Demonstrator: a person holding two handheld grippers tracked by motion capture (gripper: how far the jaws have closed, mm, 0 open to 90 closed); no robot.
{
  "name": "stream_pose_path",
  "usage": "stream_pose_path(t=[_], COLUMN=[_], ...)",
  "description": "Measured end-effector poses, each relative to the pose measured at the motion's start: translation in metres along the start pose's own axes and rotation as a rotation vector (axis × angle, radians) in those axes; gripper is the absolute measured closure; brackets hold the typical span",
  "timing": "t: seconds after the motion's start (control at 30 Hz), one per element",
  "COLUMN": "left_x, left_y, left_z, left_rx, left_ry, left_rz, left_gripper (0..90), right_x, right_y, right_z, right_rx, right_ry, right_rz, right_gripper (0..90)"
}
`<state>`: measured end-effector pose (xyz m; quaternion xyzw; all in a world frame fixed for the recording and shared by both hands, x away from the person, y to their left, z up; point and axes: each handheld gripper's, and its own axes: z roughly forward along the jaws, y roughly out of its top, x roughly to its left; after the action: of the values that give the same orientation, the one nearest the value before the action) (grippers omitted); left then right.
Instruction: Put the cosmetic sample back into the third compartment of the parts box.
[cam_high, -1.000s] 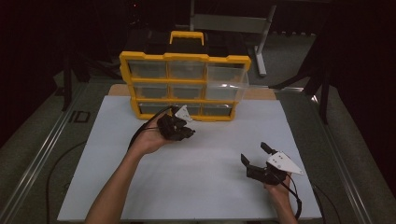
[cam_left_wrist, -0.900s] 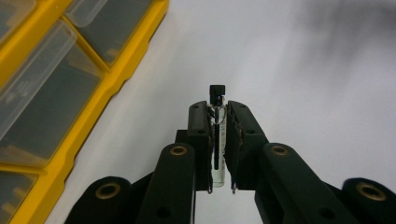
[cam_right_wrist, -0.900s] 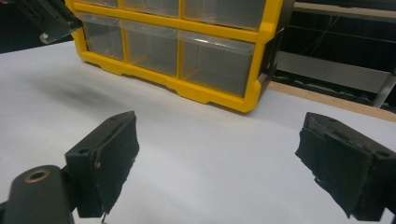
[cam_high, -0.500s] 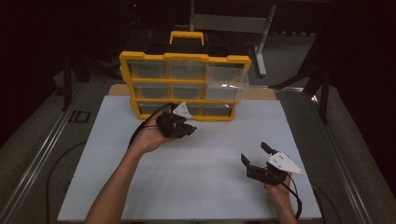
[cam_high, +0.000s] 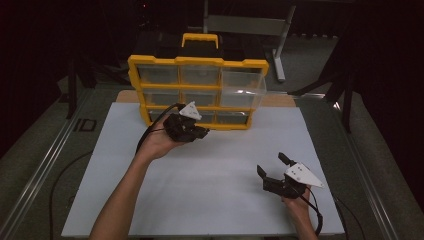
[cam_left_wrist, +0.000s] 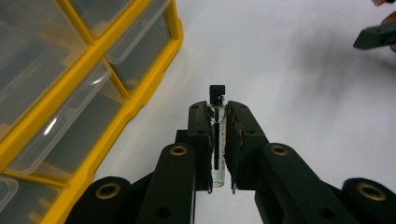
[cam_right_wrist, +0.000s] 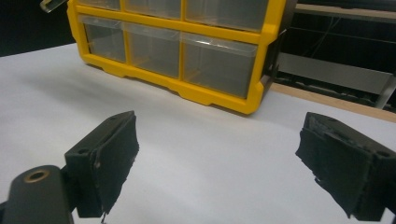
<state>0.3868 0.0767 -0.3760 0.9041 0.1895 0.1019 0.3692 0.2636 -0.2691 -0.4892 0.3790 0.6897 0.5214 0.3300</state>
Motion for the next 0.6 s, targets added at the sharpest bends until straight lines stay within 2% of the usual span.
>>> stream_pose_path(t=[0.6], left_x=[0.003], left_y=[0.018], left_z=[-0.01], left_rx=[-0.036], left_ry=[0.001], left_rz=[0.002], left_gripper=[81.6], right_x=[-0.002], right_y=[0.001], right_z=[-0.003], right_rx=[-0.014], right_ry=[-0.03], right_rz=[0.003], right_gripper=[10.2])
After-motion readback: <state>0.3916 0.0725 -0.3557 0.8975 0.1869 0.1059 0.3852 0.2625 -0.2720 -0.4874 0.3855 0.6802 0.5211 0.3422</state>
